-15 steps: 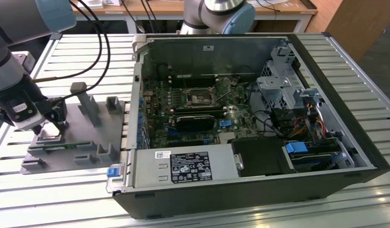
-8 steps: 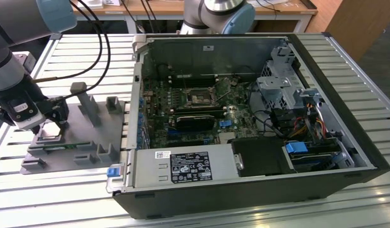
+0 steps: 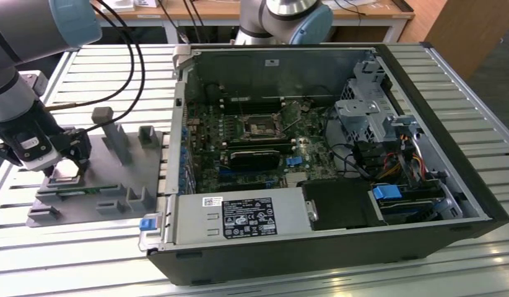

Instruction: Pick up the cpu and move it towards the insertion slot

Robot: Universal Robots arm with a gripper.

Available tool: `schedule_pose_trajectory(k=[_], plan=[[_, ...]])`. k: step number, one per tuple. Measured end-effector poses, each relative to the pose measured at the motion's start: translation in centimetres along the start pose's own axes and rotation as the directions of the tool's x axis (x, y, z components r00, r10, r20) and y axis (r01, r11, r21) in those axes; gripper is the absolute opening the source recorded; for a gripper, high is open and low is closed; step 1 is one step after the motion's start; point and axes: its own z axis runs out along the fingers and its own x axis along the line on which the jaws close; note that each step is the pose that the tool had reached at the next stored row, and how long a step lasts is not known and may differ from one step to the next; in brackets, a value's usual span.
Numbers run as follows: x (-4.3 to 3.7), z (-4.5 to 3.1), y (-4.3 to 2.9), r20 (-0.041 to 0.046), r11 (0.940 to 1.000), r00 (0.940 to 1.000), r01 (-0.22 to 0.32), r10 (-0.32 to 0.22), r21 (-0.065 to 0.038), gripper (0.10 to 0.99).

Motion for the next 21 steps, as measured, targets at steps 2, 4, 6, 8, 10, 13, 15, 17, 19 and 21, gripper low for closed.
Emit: schedule_pose_trajectory(k=[2,4,6,8,10,13,15,17,19,21], plan=[[0.01,0.09,0.00,-0.0005,1.0000,1.0000,0.000,0.000,0.000,0.580],[0.01,0.10,0.00,-0.0006,1.0000,1.0000,0.000,0.000,0.000,0.549],[0.00,0.13,0.00,-0.0001,1.0000,1.0000,0.000,0.000,0.000,0.549],[0.00,0.10,0.00,0.0004,1.0000,1.0000,0.000,0.000,0.000,0.549],[-0.01,0.02,0.01,0.0008,1.0000,1.0000,0.000,0.000,0.000,0.549],[0.00,-0.07,0.01,0.0002,1.0000,1.0000,0.000,0.000,0.000,0.549],[0.00,-0.14,0.01,0.0000,1.0000,1.0000,0.000,0.000,0.000,0.549],[0.00,-0.20,0.01,0.0002,1.0000,1.0000,0.000,0.000,0.000,0.549],[0.00,-0.26,0.02,0.0002,1.0000,1.0000,0.000,0.000,0.000,0.549],[0.00,-0.29,0.02,0.0003,1.0000,1.0000,0.000,0.000,0.000,0.549]])
